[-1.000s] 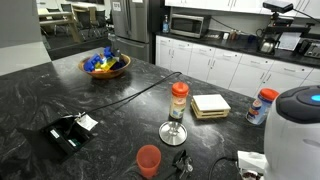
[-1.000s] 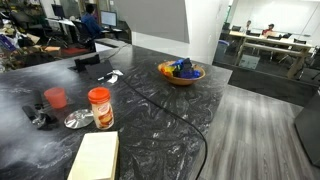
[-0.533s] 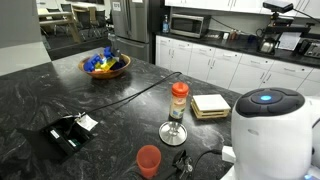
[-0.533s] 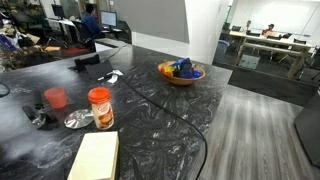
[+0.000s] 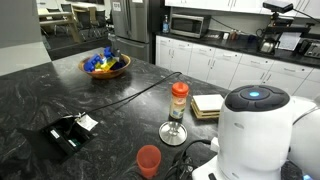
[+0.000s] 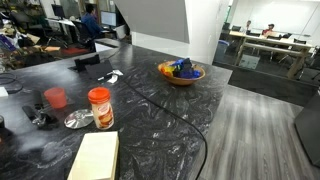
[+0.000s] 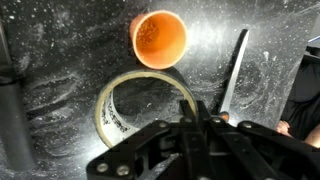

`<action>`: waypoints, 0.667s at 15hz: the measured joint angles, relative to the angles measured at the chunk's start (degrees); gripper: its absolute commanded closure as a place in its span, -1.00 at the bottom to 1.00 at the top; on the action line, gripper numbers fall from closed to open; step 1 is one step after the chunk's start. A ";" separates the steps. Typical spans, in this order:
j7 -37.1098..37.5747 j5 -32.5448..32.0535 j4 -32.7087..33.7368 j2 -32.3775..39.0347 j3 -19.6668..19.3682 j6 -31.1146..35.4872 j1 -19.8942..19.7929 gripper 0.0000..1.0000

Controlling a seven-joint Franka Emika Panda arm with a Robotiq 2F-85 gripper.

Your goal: Place the black masking tape on the counter

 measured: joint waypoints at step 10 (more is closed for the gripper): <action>4.45 -3.71 0.24 -0.01 1.42 0.13 -1.51 0.21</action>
